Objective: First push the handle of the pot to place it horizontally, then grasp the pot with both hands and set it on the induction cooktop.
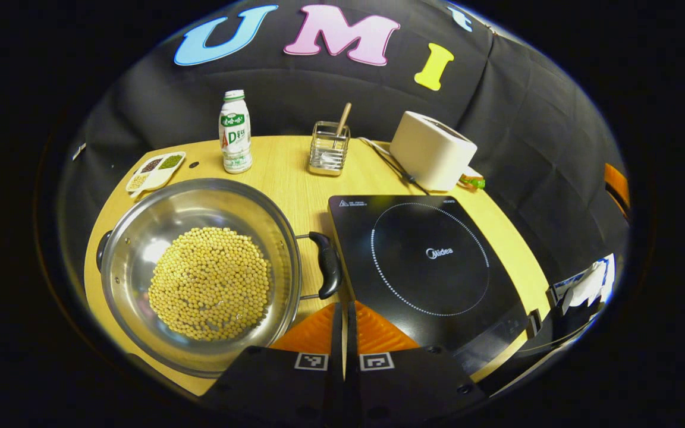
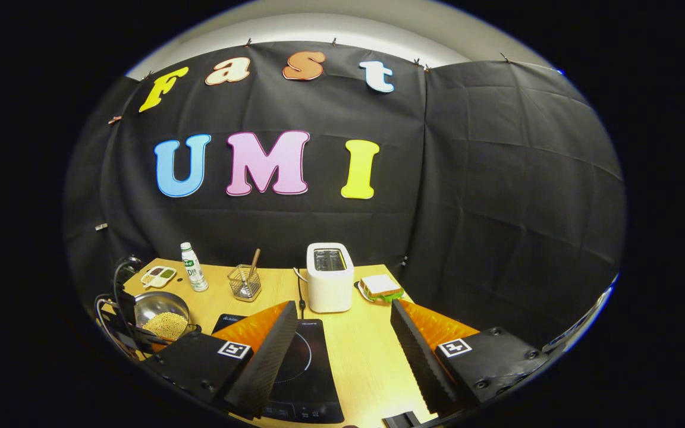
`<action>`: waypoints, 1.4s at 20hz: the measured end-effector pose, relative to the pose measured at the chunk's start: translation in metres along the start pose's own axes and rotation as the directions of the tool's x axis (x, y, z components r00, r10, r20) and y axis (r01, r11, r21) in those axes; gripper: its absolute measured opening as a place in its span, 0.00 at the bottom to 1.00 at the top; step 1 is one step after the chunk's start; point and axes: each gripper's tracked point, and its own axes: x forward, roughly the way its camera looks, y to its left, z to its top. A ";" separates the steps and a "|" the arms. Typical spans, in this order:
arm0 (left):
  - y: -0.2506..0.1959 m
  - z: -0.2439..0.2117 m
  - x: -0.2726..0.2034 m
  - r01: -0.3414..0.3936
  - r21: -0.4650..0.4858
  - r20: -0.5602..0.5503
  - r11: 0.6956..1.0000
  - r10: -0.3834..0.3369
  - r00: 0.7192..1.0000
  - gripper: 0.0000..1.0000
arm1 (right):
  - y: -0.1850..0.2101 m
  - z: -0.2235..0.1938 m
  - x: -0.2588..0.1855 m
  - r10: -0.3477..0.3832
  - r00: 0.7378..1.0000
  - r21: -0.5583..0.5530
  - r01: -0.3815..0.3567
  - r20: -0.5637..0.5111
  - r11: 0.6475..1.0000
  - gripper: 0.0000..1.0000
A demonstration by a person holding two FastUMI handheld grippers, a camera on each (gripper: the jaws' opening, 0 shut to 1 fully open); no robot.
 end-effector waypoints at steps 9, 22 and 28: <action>0.098 0.087 -0.103 -0.168 -0.193 0.339 0.967 0.227 0.913 0.09 | 0.088 -0.027 0.011 0.178 0.977 0.023 -0.176 -0.116 0.984 0.99; 0.269 0.087 -0.148 -0.349 -0.123 0.261 0.929 0.369 0.892 0.95 | 0.272 -0.083 0.066 0.456 0.804 0.211 -0.405 -0.382 0.890 1.00; 0.313 0.091 -0.120 -0.349 0.011 0.218 0.937 0.339 0.915 0.95 | 0.314 -0.133 0.085 0.478 0.726 0.264 -0.398 -0.494 0.878 0.99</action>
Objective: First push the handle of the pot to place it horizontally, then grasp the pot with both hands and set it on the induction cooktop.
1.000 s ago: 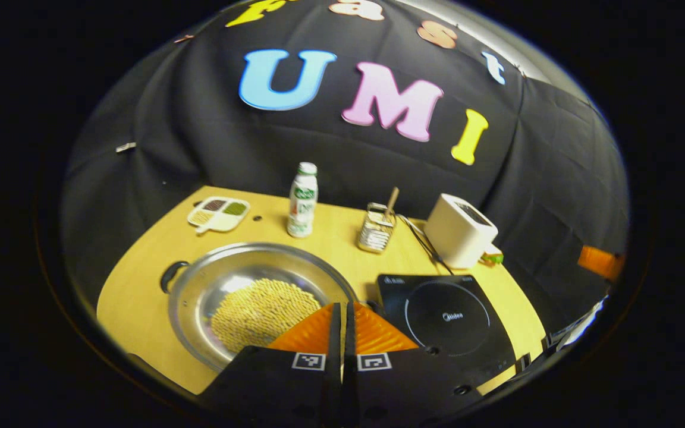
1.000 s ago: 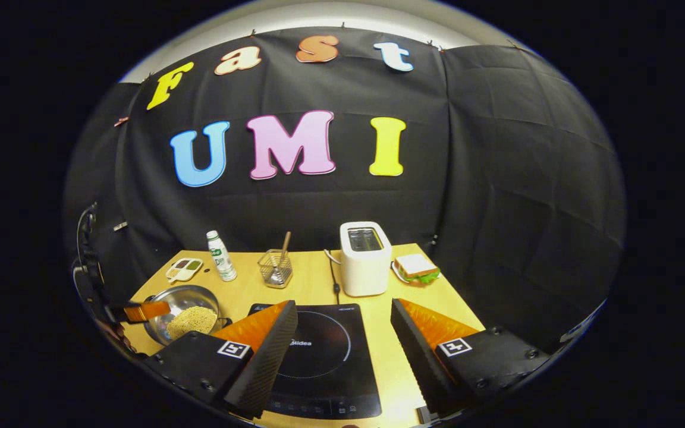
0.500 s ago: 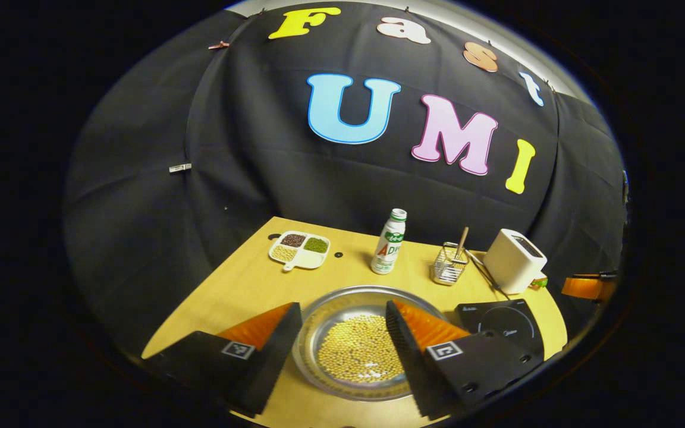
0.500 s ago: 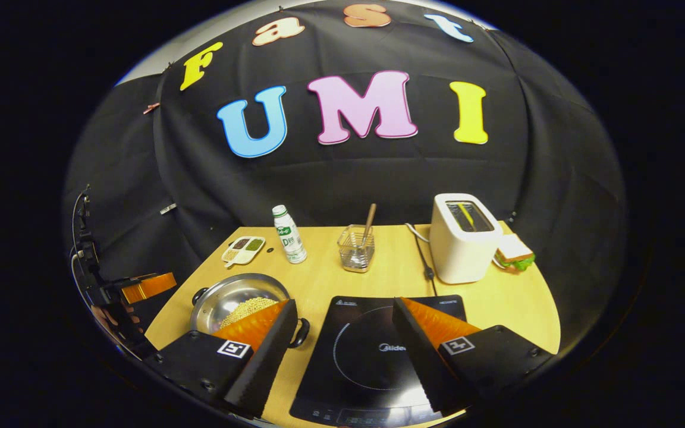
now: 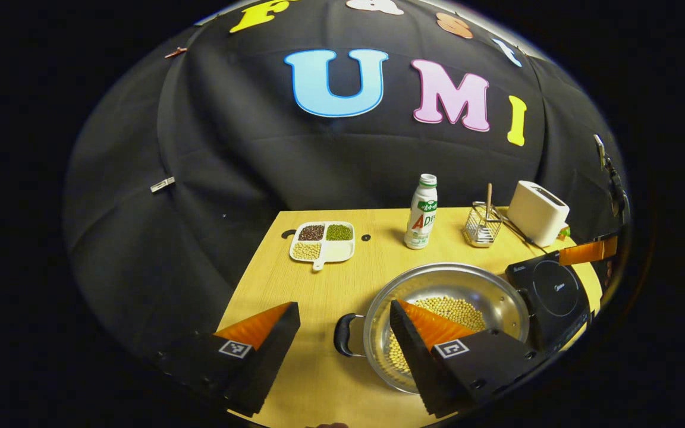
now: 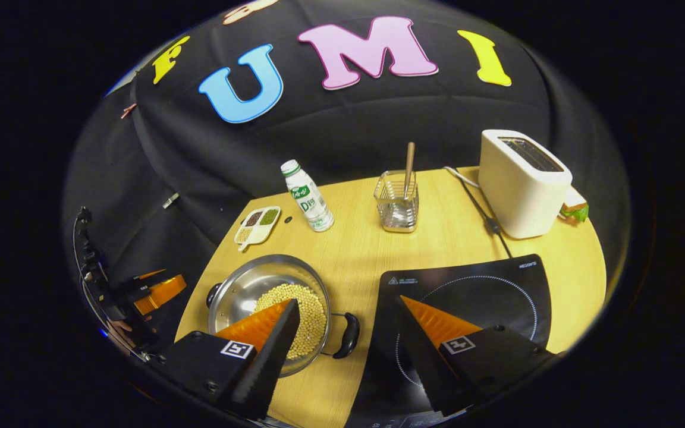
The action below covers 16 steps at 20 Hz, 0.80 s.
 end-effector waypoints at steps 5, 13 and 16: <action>-0.006 -0.015 0.031 0.065 -0.025 -0.035 0.998 -0.066 0.997 0.96 | 0.009 -0.034 0.034 0.005 0.996 0.013 -0.004 -0.088 1.000 0.99; -0.008 -0.042 0.072 0.124 -0.086 -0.093 0.989 -0.132 0.987 0.96 | 0.002 -0.068 0.063 -0.016 0.989 0.042 0.022 -0.150 0.999 0.99; -0.015 -0.057 0.080 0.153 -0.141 -0.114 0.978 -0.170 0.979 0.96 | 0.009 -0.073 0.069 0.004 0.987 0.067 0.007 -0.159 0.998 0.99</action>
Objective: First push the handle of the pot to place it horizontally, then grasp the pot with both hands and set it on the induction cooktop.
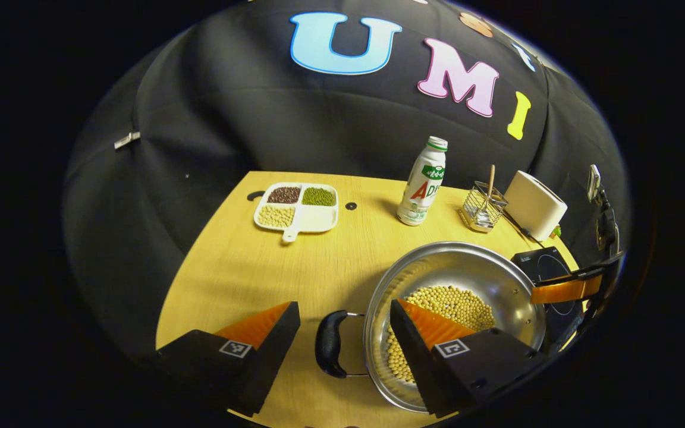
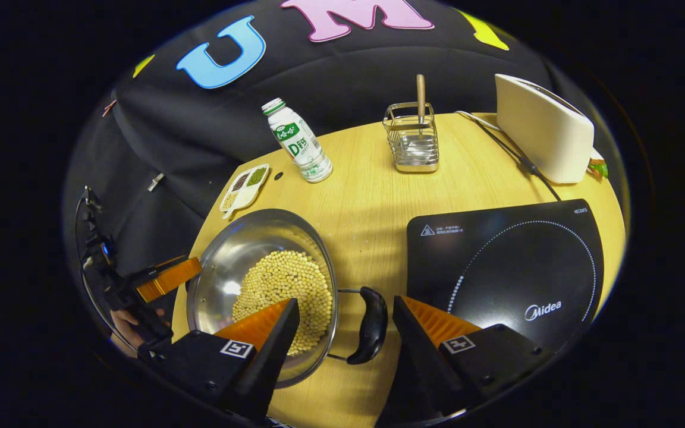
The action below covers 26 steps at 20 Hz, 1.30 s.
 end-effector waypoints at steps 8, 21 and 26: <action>-0.002 -0.027 0.019 0.059 -0.046 -0.091 0.997 -0.063 0.994 0.94 | 0.008 -0.006 0.019 -0.019 1.000 -0.018 0.019 -0.019 1.000 0.95; 0.019 -0.063 0.018 0.058 -0.092 -0.172 0.994 -0.073 0.982 0.69 | 0.009 -0.027 0.064 -0.086 0.991 -0.102 0.075 -0.104 0.992 0.68; 0.028 -0.058 0.024 0.055 -0.055 -0.167 0.997 -0.063 0.984 0.68 | 0.011 -0.024 0.069 -0.084 0.990 -0.093 0.074 -0.110 0.993 0.67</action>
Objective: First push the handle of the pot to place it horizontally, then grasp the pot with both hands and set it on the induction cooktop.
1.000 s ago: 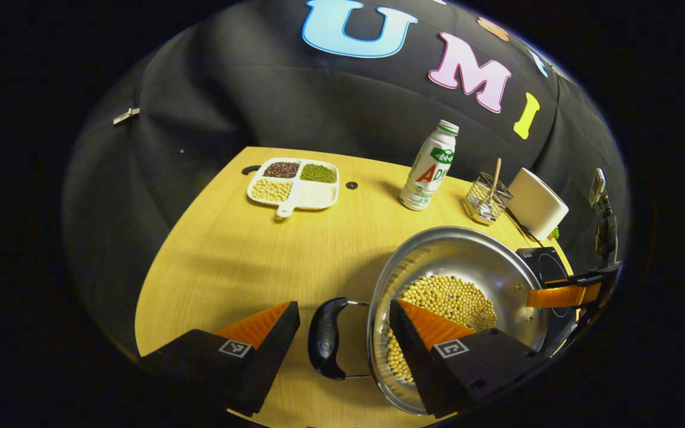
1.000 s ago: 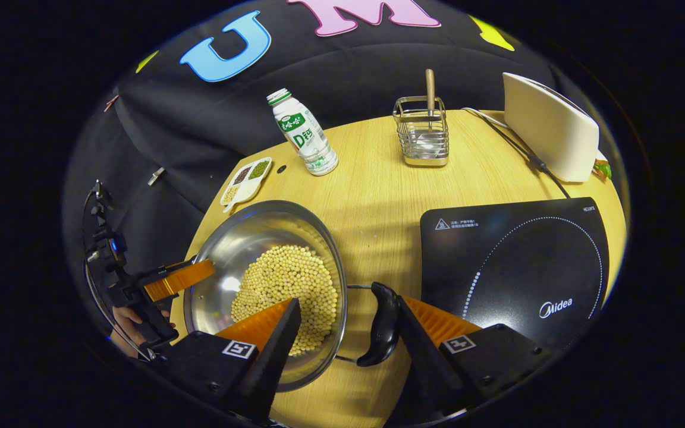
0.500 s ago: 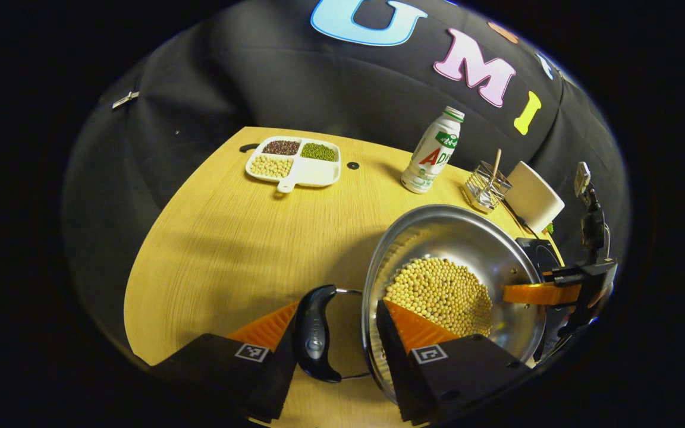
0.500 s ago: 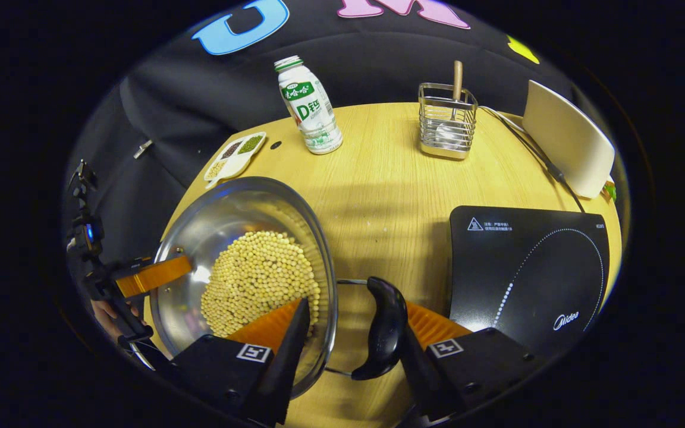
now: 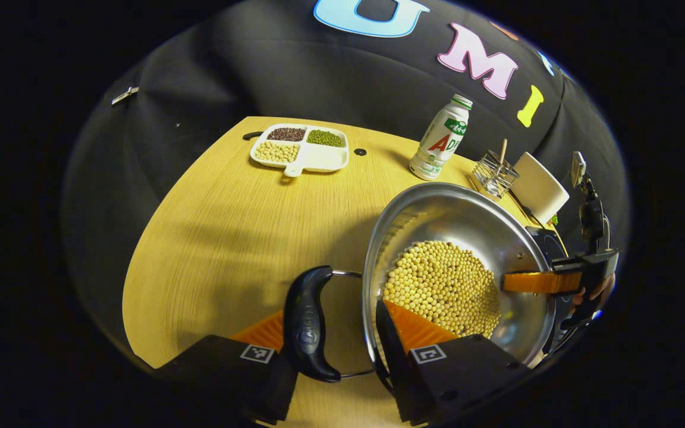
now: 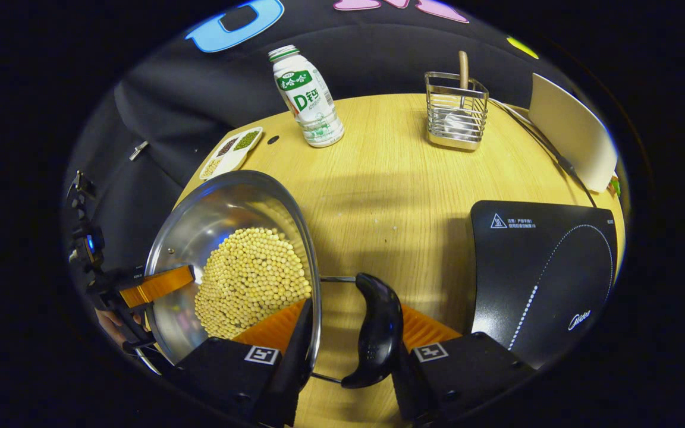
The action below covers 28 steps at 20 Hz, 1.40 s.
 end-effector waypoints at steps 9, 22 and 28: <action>0.000 -0.011 -0.009 -0.057 -0.061 -0.023 0.997 0.056 0.998 0.61 | 0.002 -0.007 -0.006 0.011 1.000 -0.032 -0.012 -0.019 0.999 0.60; -0.072 0.008 -0.079 -0.048 -0.048 0.025 0.998 0.049 0.998 0.60 | -0.025 0.008 -0.108 -0.004 0.997 -0.029 0.006 0.071 1.000 0.60; -0.125 0.011 -0.098 -0.022 -0.035 0.026 0.999 0.023 0.999 0.59 | -0.057 0.009 -0.157 -0.017 0.994 -0.011 0.019 0.110 1.000 0.55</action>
